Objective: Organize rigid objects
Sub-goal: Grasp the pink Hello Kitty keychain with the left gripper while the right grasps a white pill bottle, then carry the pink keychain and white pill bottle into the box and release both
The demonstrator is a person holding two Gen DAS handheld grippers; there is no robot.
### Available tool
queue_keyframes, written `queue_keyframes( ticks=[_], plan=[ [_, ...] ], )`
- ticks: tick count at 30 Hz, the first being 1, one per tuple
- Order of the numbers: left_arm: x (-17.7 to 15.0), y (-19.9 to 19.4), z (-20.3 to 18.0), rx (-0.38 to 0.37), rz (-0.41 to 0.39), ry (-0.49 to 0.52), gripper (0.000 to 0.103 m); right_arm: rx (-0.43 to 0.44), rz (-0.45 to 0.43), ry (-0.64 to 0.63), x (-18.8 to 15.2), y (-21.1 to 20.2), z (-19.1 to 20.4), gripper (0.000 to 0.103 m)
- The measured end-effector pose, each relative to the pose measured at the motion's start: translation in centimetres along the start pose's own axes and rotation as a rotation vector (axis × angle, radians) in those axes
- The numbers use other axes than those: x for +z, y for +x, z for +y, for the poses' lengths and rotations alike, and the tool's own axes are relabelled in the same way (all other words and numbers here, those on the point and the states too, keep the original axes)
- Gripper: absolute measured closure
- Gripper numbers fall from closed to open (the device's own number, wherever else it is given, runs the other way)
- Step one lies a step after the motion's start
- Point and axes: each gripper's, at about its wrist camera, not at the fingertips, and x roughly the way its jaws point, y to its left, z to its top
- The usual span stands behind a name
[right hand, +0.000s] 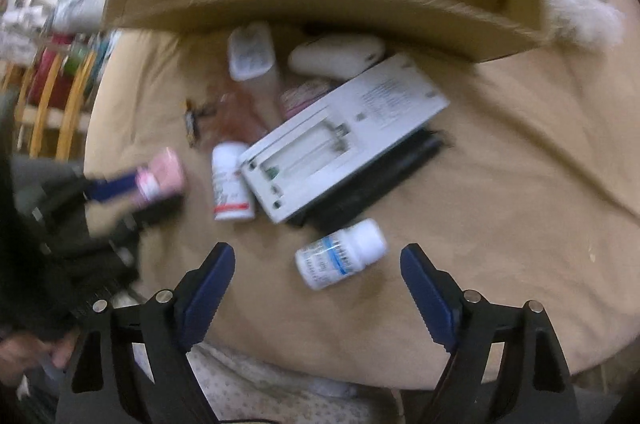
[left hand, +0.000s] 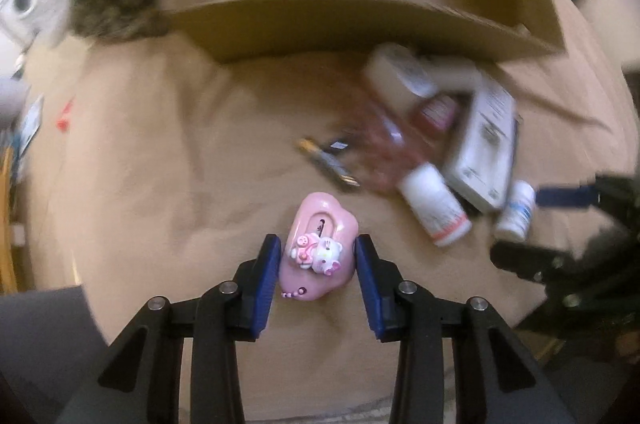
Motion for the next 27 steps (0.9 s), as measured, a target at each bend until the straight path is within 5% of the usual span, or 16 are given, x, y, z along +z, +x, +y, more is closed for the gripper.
queue_keyframes(
  ticks=[5, 9, 16, 27],
  plan=[
    [0.1, 0.1, 2.2, 0.001, 0.023, -0.091, 0.068, -0.112, 0.003, -0.064, -0.2, 1.6, 1.3, 0.021],
    [0.0, -0.6, 2.6, 0.013, 0.010, -0.085, 0.068, -0.144, 0.020, -0.092, -0.3, 2.6, 1.9, 0.048],
    [0.0, -2.8, 2.1, 0.039, -0.004, -0.109, 0.068, -0.146, -0.039, -0.116, -0.6, 2.8, 4.0, 0.048],
    [0.8, -8.1, 3.0, 0.100, -0.176, -0.158, 0.068, -0.018, -0.420, -0.029, -1.5, -4.2, 4.6, 0.048]
  ],
)
